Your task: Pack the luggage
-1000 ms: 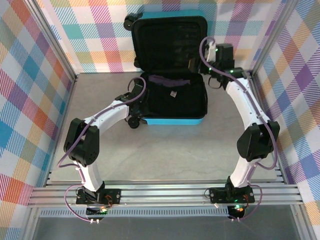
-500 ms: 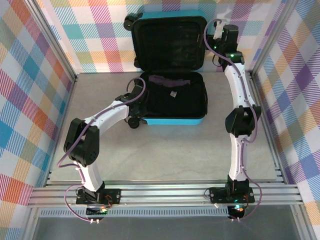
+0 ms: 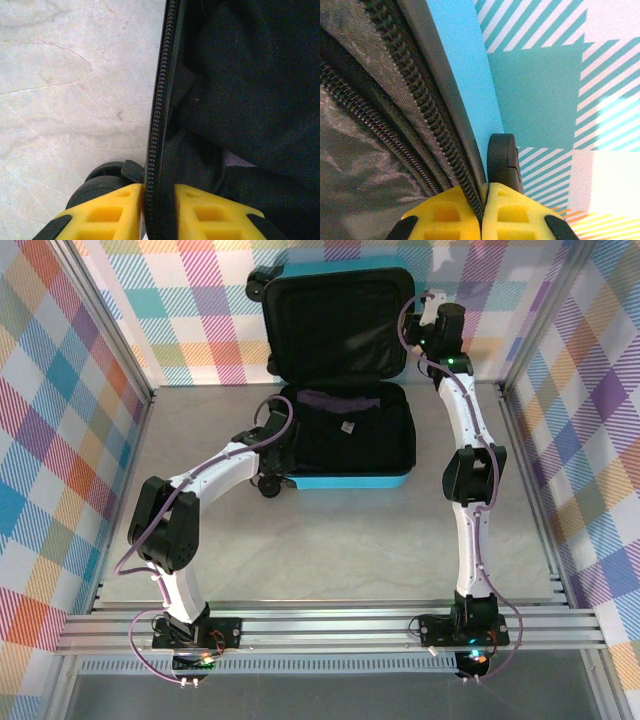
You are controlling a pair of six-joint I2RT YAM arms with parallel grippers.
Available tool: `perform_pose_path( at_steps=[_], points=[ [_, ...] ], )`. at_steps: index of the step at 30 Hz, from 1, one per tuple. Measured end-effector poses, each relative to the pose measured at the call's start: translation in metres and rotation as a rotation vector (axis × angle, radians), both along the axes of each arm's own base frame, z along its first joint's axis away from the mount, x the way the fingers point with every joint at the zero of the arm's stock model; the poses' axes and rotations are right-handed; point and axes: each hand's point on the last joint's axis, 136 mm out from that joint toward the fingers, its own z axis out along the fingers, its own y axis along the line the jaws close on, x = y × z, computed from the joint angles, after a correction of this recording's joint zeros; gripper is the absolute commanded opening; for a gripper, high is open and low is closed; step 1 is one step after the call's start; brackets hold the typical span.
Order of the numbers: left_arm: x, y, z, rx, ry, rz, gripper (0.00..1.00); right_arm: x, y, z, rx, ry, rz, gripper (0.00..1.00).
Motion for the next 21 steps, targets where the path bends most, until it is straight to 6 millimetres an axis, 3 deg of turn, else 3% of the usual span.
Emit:
perform_pose_path(
  at_steps=[5, 12, 21],
  points=[
    [0.0, 0.0, -0.001, 0.002, 0.0, 0.001, 0.21, -0.018, 0.001, -0.001, -0.034, 0.004, 0.052, 0.0],
    [0.006, 0.008, -0.003, -0.012, 0.005, 0.017, 0.19, -0.109, 0.002, 0.008, -0.094, -0.07, 0.103, 0.0],
    [0.023, 0.038, -0.006, -0.021, 0.007, 0.022, 0.18, -0.21, -0.007, -0.014, -0.152, -0.131, 0.078, 0.0]
  ],
)
